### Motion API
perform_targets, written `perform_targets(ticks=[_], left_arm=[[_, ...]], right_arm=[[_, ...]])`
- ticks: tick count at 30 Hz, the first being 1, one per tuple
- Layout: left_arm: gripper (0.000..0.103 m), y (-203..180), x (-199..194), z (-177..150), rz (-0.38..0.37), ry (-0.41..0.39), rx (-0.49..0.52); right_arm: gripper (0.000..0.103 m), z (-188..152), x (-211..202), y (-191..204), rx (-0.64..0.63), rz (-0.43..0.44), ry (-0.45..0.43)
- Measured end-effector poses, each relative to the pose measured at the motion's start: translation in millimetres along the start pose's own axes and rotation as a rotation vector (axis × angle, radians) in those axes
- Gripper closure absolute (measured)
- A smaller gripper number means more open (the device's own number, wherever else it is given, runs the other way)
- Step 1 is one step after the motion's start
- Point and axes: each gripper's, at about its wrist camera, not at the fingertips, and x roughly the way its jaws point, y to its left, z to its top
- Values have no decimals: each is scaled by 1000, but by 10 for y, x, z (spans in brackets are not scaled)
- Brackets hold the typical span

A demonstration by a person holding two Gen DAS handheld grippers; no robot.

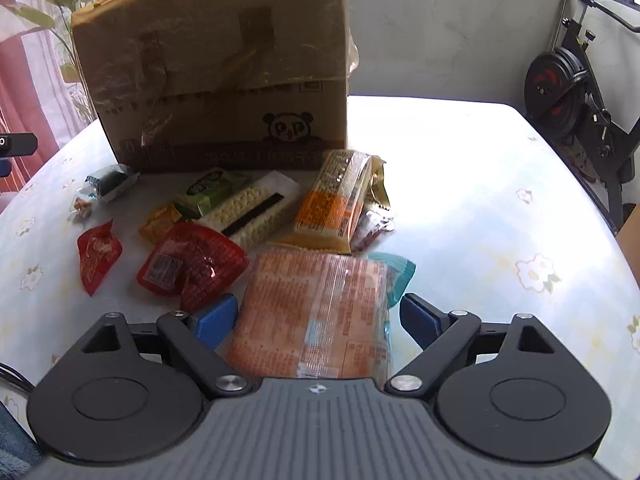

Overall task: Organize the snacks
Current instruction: 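Grasp the red pouch with the left tool while the right tool grasps the wrapped bread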

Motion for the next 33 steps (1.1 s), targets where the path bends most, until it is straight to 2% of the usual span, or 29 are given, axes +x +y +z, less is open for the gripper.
perform_targets(ticks=[7,11,12,16,20,27,30,33], left_arm=[[23,26,80,-86,7,48,-11],[27,41,110,-132,5,66,-25],[30,46,121,-137,3,72,-28],[31,31,167,-181,1,96,-32],[36,-2,233,-242,-24,138,-30],[37,-150,438,-425,-77,261,-56],[34,-164,572,-415,-25,286,-109],[31,-105,737,-379,25,311,-221]], right_arm=[[26,-31,30,69,-38,4,14],[28,4,-1,55,-24,42,2],[29,14,-18,58,-21,49,-7],[29,86,-136,107,-42,65,-78],[29,183,-237,150,-72,93,-170],[29,350,-90,233,-131,111,-221],[29,367,-8,284,-155,124,-235],[29,366,36,300,-146,141,-237]])
